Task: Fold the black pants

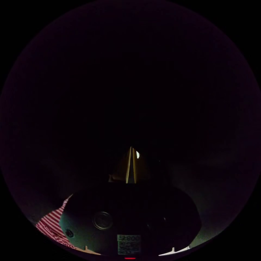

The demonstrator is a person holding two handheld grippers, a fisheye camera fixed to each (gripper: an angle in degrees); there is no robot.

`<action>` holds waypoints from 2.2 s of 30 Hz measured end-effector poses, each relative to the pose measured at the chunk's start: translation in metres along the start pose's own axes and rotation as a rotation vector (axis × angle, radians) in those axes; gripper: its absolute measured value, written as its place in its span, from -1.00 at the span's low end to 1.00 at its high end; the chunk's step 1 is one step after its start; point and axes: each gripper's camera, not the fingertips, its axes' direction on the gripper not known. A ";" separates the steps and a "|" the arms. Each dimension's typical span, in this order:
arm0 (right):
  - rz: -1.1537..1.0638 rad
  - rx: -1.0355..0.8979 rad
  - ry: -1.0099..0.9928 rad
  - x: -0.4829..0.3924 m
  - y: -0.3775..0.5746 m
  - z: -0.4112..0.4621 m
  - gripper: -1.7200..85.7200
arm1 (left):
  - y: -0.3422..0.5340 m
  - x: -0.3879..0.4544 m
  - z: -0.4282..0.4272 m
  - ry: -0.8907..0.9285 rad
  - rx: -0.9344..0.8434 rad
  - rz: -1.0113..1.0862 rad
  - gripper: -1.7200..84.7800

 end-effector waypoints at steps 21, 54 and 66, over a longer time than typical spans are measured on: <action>-0.131 -0.327 0.087 -0.152 0.040 0.185 -0.97 | -0.096 0.035 -0.192 0.007 0.180 0.057 -0.90; 0.046 -1.609 -0.060 -0.310 0.458 0.658 -0.96 | 0.076 -0.107 -0.702 -0.842 0.219 -1.545 -0.89; -0.023 -1.558 0.080 -0.369 0.457 0.657 -0.96 | -0.050 -0.118 -0.774 -1.145 0.143 -1.459 -0.94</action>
